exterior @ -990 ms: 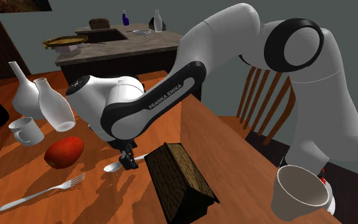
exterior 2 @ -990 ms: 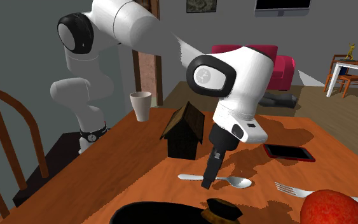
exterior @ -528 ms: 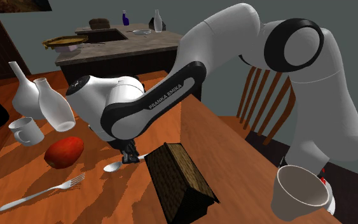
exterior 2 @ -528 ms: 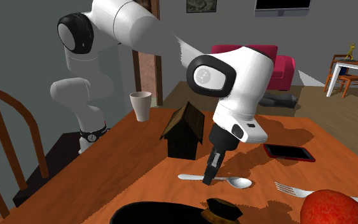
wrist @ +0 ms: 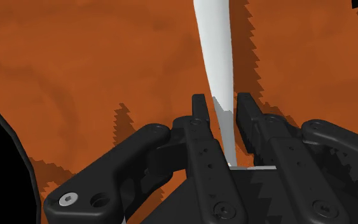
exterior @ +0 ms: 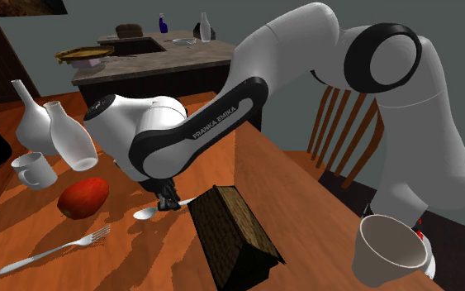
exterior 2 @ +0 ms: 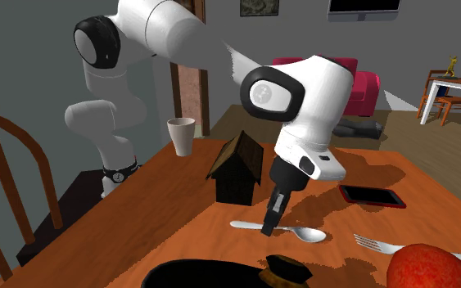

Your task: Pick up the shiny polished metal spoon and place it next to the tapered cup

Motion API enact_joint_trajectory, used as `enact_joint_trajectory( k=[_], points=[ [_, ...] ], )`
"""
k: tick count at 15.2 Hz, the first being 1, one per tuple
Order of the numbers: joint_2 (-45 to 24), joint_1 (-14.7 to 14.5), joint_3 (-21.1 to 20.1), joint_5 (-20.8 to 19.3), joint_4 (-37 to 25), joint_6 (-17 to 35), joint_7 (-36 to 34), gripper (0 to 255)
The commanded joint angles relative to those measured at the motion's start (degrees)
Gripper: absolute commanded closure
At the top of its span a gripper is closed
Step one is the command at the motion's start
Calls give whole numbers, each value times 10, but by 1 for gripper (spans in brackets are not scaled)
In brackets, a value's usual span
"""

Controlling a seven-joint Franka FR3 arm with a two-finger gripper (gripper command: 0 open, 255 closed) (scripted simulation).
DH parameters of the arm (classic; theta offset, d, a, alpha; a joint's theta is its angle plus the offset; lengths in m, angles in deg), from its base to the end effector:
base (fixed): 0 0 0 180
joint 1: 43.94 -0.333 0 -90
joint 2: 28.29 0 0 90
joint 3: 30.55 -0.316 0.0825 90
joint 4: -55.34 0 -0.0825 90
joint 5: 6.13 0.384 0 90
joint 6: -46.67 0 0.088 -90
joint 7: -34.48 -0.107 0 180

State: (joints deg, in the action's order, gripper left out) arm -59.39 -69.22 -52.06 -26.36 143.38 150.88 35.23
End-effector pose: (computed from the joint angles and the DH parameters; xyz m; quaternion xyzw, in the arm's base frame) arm 0.5030 0.4426 0.3398 0.8873 0.4432 -0.0728 0.1045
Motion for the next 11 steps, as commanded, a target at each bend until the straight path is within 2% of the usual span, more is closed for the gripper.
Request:
enact_joint_trajectory(
  k=[1,11],
  points=[
    [6,0,-1,3,-4,-10,2,255],
    [29,-1,-7,14,-48,-73,17,255]
  ],
)
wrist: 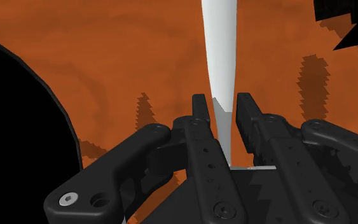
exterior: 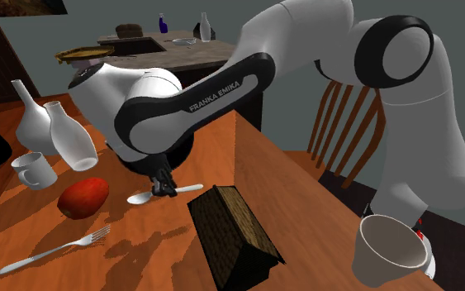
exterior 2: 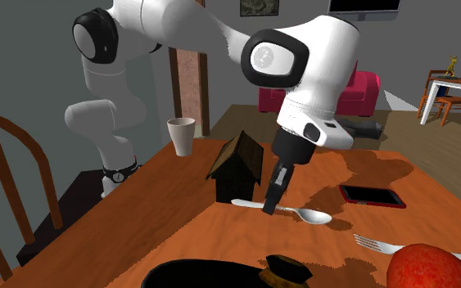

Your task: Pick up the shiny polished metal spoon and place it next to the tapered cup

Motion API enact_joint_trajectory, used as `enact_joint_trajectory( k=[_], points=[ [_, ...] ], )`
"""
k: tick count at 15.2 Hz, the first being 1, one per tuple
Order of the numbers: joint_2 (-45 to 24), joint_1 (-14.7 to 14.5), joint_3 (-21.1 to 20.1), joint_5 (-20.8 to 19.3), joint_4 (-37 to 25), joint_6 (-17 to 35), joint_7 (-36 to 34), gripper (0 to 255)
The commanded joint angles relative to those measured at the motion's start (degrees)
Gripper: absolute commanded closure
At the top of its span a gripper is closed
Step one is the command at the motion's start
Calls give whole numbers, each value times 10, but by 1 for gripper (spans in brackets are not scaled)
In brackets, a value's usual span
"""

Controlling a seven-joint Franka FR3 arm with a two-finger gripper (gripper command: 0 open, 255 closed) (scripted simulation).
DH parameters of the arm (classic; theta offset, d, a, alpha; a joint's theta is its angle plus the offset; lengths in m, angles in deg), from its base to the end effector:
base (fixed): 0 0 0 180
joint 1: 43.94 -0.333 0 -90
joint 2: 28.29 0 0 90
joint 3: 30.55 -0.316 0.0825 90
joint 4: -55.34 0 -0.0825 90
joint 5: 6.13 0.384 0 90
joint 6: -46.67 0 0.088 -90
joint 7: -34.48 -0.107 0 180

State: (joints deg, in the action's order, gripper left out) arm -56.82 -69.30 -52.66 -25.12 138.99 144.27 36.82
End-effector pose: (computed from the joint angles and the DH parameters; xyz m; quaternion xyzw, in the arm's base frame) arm 0.5029 0.4425 0.3960 0.8873 0.4432 -0.0727 0.1046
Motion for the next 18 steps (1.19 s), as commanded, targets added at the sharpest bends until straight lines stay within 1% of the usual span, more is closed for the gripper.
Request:
enact_joint_trajectory(
  k=[1,10,18],
  points=[
    [4,-1,-1,2,-9,-13,3,255],
    [13,-6,-4,7,-66,-77,15,255],
    [9,-16,-4,6,-134,-139,26,255]
  ],
)
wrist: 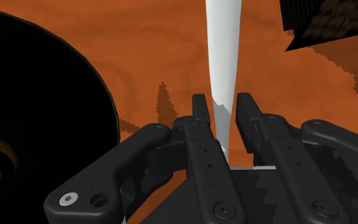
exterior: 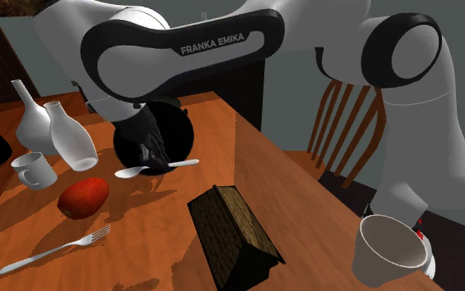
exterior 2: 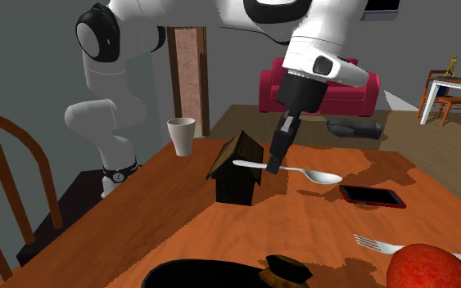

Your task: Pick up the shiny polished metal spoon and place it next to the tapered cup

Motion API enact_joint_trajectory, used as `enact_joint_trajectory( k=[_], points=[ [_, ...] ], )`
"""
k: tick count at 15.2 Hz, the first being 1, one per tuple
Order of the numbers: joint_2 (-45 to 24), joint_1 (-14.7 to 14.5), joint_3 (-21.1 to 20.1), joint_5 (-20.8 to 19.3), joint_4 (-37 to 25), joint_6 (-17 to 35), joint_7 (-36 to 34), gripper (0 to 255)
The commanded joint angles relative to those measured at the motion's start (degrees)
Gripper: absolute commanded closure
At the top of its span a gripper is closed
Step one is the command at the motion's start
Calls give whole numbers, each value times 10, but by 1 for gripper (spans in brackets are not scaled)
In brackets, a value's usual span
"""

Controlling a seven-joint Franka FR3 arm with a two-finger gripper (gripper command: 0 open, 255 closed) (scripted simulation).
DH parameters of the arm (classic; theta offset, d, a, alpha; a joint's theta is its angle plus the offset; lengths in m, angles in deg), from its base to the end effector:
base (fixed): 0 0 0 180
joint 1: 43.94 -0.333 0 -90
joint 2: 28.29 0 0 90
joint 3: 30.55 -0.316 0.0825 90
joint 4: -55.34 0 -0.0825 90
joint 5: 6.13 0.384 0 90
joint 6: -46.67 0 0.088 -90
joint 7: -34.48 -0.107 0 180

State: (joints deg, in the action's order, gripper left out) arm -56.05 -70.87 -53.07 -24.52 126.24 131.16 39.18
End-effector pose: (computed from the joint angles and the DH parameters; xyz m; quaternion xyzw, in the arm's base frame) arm 0.5023 0.4440 0.4907 0.8873 0.4432 -0.0726 0.1046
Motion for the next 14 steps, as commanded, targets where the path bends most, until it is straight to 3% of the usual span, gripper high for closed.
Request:
enact_joint_trajectory(
  k=[1,9,14],
  points=[
    [0,-2,0,0,-16,-16,4,255],
    [-16,-16,1,-6,-97,-79,14,255],
    [104,1,-21,38,81,-23,-25,255]
  ],
)
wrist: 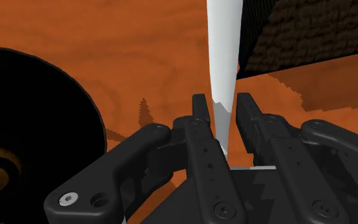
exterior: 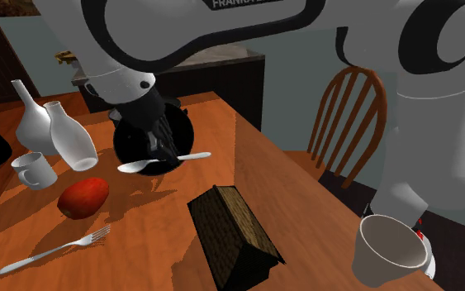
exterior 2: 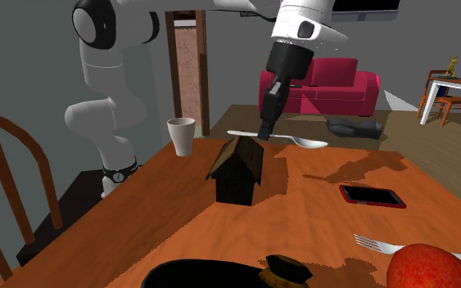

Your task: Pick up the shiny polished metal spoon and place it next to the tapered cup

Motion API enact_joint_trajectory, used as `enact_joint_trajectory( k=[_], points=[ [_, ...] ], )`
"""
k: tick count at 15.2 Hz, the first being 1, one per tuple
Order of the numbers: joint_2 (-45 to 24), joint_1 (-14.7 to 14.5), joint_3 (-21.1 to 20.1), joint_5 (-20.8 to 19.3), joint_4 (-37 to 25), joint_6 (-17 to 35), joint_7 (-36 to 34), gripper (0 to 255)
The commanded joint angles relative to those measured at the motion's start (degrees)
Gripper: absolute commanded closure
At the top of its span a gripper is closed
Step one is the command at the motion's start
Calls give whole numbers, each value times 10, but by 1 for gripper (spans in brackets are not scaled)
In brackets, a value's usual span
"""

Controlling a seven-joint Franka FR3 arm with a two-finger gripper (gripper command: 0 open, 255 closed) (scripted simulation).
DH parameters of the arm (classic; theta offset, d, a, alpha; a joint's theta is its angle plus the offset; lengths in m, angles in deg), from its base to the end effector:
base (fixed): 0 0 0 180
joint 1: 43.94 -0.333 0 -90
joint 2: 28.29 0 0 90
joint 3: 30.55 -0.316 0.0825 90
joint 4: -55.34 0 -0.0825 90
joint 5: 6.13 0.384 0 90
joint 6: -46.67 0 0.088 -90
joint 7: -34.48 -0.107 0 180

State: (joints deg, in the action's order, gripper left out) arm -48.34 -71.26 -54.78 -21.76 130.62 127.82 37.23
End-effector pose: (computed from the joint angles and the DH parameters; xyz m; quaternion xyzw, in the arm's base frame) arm 0.4501 0.4445 0.5386 0.8871 0.4439 -0.0726 0.1041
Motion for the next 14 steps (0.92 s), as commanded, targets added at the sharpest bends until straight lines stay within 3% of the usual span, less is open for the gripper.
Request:
enact_joint_trajectory(
  k=[1,7,14],
  points=[
    [47,5,-8,19,64,18,-12,255],
    [156,-1,-29,70,200,49,-48,255],
    [263,-26,-54,131,310,62,-89,255]
  ],
)
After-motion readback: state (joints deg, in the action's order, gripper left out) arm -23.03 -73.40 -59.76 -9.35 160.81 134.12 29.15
